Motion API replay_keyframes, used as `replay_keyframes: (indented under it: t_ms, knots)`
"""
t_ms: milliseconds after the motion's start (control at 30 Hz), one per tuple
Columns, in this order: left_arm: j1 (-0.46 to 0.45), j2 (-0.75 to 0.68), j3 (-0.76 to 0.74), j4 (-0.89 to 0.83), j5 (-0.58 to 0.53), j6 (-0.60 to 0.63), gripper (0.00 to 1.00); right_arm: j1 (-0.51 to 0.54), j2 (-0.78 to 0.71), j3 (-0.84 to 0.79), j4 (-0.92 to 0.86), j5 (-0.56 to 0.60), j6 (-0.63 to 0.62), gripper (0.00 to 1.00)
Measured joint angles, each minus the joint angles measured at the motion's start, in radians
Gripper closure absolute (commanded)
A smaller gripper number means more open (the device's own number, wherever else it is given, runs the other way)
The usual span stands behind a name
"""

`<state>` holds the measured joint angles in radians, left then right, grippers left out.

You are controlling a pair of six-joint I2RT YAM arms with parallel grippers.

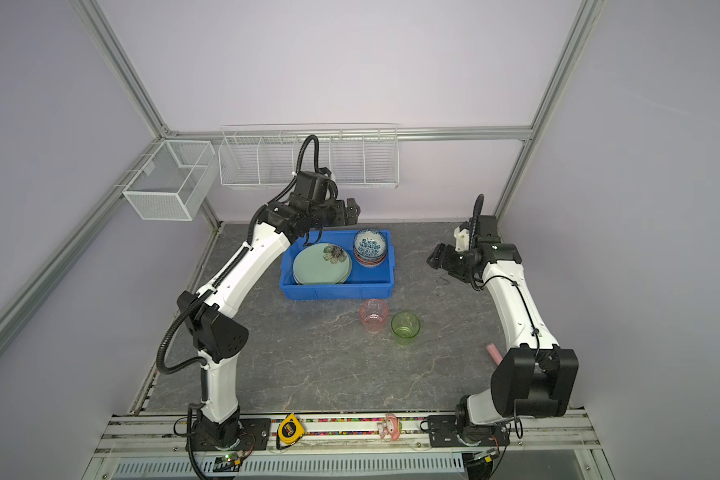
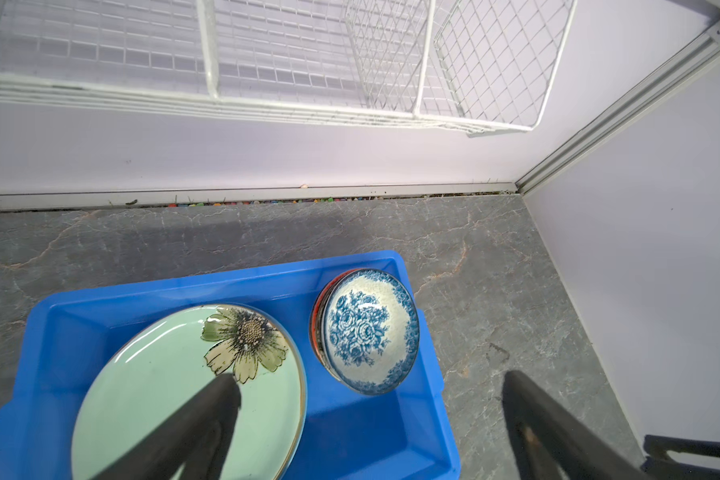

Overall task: Place the mixed dishes into the plastic bin
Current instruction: 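Lower the floral bowl onto the bowl stack, open and raise the left gripper, then lower the right gripper into the green cup and grip its rim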

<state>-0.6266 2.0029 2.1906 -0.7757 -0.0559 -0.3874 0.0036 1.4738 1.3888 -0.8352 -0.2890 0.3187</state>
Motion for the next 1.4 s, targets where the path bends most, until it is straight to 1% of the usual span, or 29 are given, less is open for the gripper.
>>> replay_keyframes:
  t_ms: [100,300,333,367,433,633,733,833,967,1033,1133,1200,1400]
  knots:
    - [0.0,-0.055,-0.109,0.015,-0.004,-0.001,0.02,0.037,0.0,0.003,-0.042,0.022,-0.022,0.05]
    - [0.005,-0.199,-0.334,0.053,-0.004,-0.024,0.02,0.148,-0.002,-0.005,-0.135,0.08,-0.058,0.06]
    - [0.008,-0.23,-0.372,0.061,-0.004,-0.029,0.02,0.164,-0.006,-0.018,-0.142,0.084,-0.06,0.07]
    - [0.012,-0.261,-0.408,0.069,-0.004,-0.034,0.02,0.176,-0.011,-0.034,-0.148,0.087,-0.062,0.12]
    - [0.021,-0.317,-0.47,0.081,-0.006,-0.048,0.02,0.19,-0.025,-0.076,-0.164,0.093,-0.064,0.12]
    - [0.051,-0.459,-0.64,0.118,-0.012,-0.092,0.02,0.258,-0.092,-0.207,-0.203,0.122,-0.056,0.06]
    - [0.061,-0.498,-0.701,0.13,-0.012,-0.113,0.02,0.285,-0.121,-0.253,-0.213,0.137,-0.044,0.04]
    - [0.064,-0.513,-0.734,0.135,-0.011,-0.125,0.02,0.294,-0.134,-0.286,-0.212,0.15,-0.029,0.0]
    - [0.065,-0.513,-0.743,0.137,-0.009,-0.135,0.02,0.295,-0.133,-0.319,-0.2,0.167,-0.013,0.07]
    - [0.066,-0.513,-0.743,0.143,-0.007,-0.135,0.02,0.298,-0.128,-0.322,-0.192,0.171,-0.001,0.16]
    - [0.066,-0.513,-0.743,0.148,-0.006,-0.139,0.02,0.305,-0.109,-0.322,-0.169,0.181,0.01,0.31]
    - [0.066,-0.513,-0.743,0.151,-0.003,-0.142,0.02,0.309,-0.09,-0.322,-0.157,0.186,0.013,0.35]
    - [0.073,-0.512,-0.76,0.158,0.001,-0.143,0.02,0.329,-0.037,-0.322,-0.133,0.2,0.023,0.52]
